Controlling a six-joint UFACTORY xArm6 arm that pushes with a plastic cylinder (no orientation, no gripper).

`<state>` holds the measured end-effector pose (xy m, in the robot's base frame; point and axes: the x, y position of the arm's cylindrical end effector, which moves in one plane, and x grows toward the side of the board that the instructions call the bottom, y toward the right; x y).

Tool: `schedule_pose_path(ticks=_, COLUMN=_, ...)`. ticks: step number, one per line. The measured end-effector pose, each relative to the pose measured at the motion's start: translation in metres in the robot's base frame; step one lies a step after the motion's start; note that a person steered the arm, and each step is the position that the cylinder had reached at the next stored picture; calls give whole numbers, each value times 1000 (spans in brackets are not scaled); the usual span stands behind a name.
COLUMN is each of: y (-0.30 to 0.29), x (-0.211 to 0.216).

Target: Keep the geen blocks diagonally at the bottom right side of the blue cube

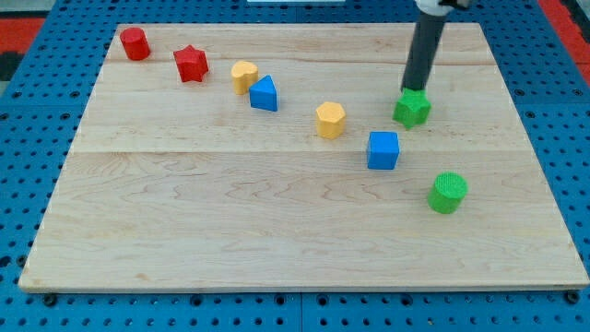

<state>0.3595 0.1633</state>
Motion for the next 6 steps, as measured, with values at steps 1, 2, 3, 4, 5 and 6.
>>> schedule_pose_path(ticks=1, y=11, x=57)
schedule_pose_path(ticks=2, y=19, x=107)
schedule_pose_path(ticks=3, y=19, x=140)
schedule_pose_path(ticks=4, y=21, x=156)
schedule_pose_path(ticks=5, y=60, x=166)
schedule_pose_path(ticks=6, y=17, x=163)
